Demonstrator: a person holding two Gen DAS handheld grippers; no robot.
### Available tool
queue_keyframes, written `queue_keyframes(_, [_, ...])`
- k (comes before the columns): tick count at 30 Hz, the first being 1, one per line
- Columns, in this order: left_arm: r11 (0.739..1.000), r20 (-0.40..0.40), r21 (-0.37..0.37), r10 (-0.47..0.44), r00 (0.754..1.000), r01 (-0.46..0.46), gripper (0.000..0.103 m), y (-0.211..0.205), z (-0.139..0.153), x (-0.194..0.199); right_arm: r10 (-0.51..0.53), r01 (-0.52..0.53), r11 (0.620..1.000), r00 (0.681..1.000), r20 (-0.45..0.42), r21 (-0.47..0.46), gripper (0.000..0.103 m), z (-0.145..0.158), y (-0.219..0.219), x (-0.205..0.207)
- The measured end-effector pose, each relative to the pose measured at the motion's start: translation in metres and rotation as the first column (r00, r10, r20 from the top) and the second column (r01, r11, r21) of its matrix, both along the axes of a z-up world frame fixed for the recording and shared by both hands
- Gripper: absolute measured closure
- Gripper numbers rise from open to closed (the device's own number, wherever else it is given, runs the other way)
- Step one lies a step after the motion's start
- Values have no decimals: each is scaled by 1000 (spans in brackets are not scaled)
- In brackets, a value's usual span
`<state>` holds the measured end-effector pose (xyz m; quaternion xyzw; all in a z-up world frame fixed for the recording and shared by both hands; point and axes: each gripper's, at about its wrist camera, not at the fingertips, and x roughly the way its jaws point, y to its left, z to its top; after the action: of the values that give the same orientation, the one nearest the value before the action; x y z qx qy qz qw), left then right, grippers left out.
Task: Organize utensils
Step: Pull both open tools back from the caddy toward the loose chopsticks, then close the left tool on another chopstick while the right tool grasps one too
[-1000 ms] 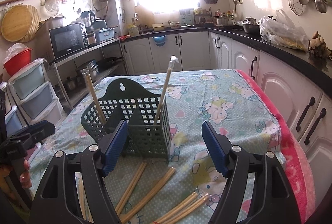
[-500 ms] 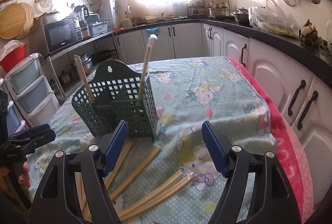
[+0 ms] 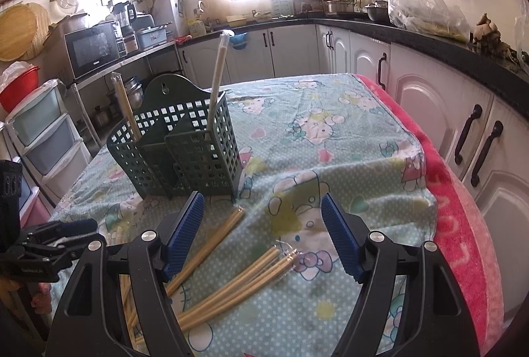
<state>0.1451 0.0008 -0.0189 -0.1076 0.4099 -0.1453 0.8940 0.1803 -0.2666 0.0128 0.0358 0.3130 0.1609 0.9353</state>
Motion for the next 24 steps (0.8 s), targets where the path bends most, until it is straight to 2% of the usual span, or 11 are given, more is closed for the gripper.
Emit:
queue_keyframes(12, [998, -100, -12, -60, 993, 60, 59, -19, -26, 2, -2, 2, 1000, 997, -72, 1, 32, -20, -7, -2])
queue_keyframes(24, [998, -177, -4, -56, 983, 56, 71, -29, -44, 11, 7, -8, 1000, 985, -175, -4, 32, -49, -11, 7])
